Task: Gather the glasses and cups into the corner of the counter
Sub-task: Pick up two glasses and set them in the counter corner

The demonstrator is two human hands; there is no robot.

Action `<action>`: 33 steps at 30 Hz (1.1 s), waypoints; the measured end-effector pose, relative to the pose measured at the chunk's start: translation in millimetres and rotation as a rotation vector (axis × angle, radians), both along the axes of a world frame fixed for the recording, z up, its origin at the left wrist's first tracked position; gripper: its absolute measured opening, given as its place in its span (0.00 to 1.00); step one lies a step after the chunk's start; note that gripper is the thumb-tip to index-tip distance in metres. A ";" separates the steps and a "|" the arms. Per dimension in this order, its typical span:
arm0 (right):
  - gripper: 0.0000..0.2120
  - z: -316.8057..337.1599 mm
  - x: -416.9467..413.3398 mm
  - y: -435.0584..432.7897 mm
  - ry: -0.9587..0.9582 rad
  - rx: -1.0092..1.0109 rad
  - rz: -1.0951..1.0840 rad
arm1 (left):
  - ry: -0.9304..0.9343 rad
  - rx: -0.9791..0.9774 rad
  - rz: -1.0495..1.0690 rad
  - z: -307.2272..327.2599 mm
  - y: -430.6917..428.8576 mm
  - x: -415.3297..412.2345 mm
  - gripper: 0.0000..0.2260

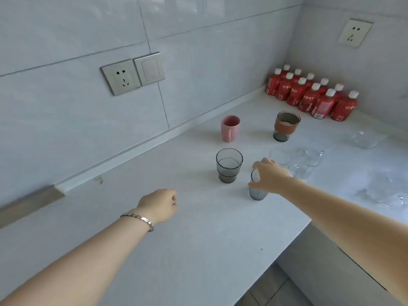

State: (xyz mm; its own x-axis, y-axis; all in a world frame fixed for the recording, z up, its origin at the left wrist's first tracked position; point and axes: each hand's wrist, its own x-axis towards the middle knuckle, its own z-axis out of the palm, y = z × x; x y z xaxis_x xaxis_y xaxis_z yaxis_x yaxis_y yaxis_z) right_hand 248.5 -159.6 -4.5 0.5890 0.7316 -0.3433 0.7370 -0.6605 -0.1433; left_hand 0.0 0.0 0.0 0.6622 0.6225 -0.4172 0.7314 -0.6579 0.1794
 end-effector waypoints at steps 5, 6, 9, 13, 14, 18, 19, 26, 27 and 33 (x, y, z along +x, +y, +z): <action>0.43 -24.8 43.1 -2.7 0.010 -0.185 0.088 | 0.008 -0.048 0.049 -14.1 0.5 72.5 0.18; 0.42 -29.9 49.2 -2.0 0.031 -0.169 0.096 | -0.019 -0.051 0.073 -16.8 2.0 85.9 0.21; 0.39 -38.2 63.1 -1.9 0.089 -0.111 0.101 | -0.164 -0.069 0.153 -26.9 1.7 124.8 0.33; 0.41 -40.8 79.9 -3.0 0.205 -0.027 0.031 | -0.220 -0.169 0.108 -40.7 8.3 183.8 0.51; 0.41 -39.6 83.0 -3.1 0.224 0.002 0.012 | -0.171 -0.166 0.066 -44.9 10.4 195.1 0.53; 0.42 -30.8 84.4 5.3 0.230 0.088 0.012 | -0.118 -0.090 0.011 -63.7 12.9 212.4 0.47; 0.42 -28.8 81.5 9.0 0.217 0.104 0.022 | -0.160 -0.082 0.049 -66.9 11.7 208.4 0.45; 0.41 -14.7 21.4 57.4 0.174 0.155 0.222 | -0.577 -0.130 0.469 -59.8 1.3 73.7 0.38; 0.41 -13.0 5.5 67.8 0.191 0.152 0.261 | -0.604 -0.131 0.521 -56.2 3.0 44.3 0.38; 0.42 -5.8 -135.0 139.2 0.277 0.150 0.483 | -0.563 0.017 0.818 -42.0 28.8 -140.5 0.38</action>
